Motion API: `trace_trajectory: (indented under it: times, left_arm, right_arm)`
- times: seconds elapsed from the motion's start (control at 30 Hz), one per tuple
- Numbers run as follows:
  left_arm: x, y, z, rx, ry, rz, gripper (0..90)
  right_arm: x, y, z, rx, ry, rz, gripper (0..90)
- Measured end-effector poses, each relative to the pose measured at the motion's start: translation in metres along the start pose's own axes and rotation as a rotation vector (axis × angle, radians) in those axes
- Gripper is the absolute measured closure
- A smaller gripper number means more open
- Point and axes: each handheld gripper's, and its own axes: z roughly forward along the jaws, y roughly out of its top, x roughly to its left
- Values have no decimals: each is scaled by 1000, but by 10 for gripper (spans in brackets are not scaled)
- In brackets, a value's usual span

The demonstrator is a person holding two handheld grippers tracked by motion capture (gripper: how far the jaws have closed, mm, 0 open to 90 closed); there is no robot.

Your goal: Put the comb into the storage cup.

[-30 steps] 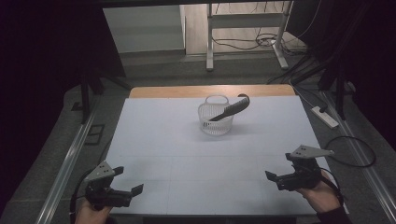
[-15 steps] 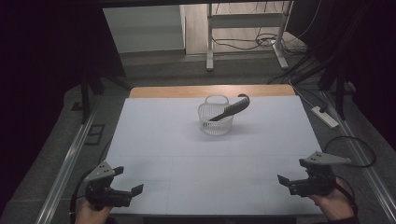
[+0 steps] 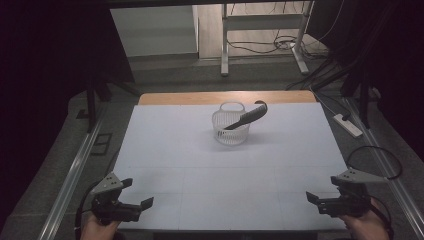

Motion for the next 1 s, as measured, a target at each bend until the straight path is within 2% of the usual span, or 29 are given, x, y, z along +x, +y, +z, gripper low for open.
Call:
trace_trajectory:
  times: [0.53,0.83,1.0]
  left_arm:
    - [0,0,0,0,1,0,0]
    - [0,0,1,2,1,0,0]
    - [1,0,1,3,2,-5,0]
  right_arm:
    - [0,-12,-11,31,-33,27,0]
    - [3,-13,-11,76,-71,17,0]
    - [6,-12,-6,125,-103,5,0]
